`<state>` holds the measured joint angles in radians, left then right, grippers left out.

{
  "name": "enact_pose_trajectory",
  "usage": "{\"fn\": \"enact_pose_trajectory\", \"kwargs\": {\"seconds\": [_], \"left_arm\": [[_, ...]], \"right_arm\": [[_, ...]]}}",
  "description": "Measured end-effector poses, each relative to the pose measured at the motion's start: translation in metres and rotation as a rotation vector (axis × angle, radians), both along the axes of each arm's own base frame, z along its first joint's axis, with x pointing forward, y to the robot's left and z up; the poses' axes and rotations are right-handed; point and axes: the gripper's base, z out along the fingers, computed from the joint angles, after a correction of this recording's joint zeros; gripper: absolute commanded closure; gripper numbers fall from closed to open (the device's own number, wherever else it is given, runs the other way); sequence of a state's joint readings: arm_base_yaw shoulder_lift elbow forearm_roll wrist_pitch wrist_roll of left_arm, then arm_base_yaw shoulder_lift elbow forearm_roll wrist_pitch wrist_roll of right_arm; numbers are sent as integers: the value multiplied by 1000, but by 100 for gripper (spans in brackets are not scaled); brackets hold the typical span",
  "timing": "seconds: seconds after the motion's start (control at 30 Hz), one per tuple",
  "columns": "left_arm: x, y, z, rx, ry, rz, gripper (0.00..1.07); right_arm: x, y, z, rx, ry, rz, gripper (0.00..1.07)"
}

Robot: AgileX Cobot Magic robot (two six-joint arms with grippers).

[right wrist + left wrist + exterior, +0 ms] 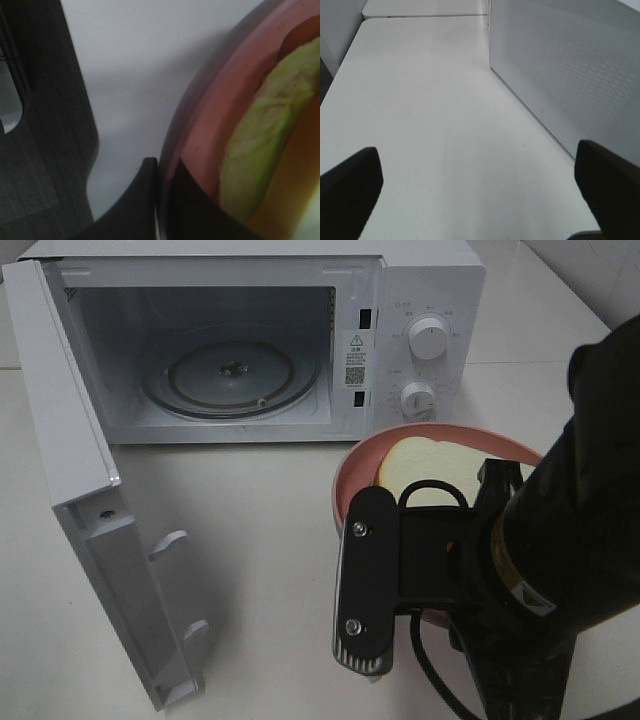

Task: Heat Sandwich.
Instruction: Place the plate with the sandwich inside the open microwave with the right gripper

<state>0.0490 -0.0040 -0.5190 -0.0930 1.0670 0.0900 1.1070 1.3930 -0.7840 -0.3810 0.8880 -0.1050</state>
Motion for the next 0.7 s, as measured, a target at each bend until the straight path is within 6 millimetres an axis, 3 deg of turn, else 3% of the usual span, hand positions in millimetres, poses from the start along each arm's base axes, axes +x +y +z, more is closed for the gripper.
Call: {"fn": "enact_pose_trajectory", "kwargs": {"seconds": [0.23, 0.7], "left_arm": [[0, 0, 0, 0, 0, 0, 6], [0, 0, 0, 0, 0, 0, 6]], "right_arm": [[1, 2, 0, -28, 0, 147, 107], [2, 4, 0, -37, -9, 241, 107]]}}
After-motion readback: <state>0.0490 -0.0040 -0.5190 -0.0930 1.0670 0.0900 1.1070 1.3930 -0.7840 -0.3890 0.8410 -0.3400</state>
